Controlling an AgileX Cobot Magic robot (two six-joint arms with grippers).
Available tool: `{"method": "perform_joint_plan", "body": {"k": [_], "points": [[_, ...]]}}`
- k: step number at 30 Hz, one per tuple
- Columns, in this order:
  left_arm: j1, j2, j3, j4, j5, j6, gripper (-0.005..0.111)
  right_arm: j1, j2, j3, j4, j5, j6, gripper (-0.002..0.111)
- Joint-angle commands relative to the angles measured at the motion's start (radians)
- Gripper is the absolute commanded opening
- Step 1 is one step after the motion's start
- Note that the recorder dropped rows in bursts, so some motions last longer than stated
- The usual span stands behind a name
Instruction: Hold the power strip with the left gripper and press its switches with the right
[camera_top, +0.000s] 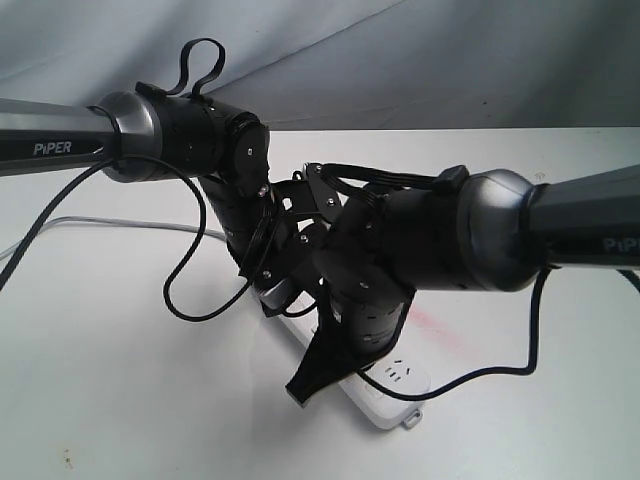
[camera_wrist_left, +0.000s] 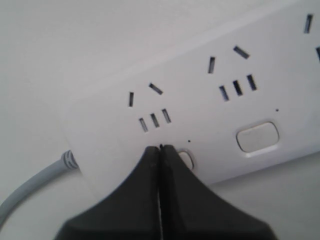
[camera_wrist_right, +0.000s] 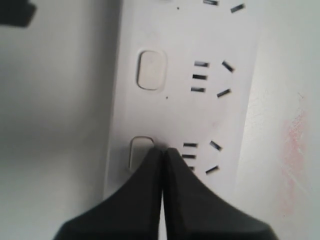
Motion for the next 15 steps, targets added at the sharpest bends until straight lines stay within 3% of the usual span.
{"method": "perform_joint_plan", "body": {"k": [1, 15], "points": [[-0.005, 0.014, 0.02, -0.022, 0.041, -0.001, 0.0, -0.002, 0.014, 0.013, 0.047, -0.035, -0.008, 0.0], [-0.005, 0.014, 0.02, -0.022, 0.046, -0.001, 0.0, -0.002, 0.014, 0.013, 0.081, -0.07, -0.021, 0.0]]}}
